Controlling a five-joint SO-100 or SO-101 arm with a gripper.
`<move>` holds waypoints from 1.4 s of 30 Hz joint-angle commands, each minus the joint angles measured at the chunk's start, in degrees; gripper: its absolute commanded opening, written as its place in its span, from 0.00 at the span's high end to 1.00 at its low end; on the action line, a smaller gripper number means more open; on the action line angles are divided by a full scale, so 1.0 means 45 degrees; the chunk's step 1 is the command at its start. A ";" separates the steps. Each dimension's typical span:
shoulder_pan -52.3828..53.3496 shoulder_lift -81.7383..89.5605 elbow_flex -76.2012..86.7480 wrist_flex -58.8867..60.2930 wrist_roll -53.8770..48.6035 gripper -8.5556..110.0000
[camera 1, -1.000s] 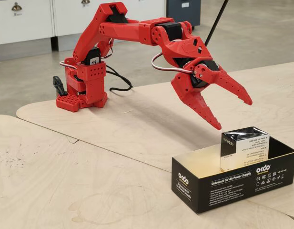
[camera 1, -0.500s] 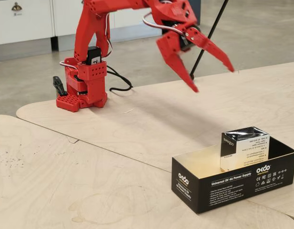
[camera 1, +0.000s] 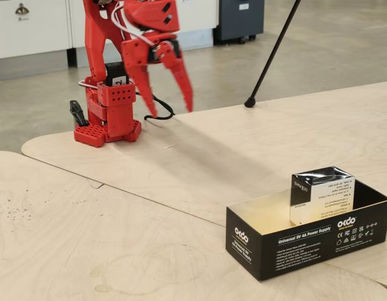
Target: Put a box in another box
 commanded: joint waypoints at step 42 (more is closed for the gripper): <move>-0.0313 1.3887 1.2793 -0.0254 -0.4277 0.93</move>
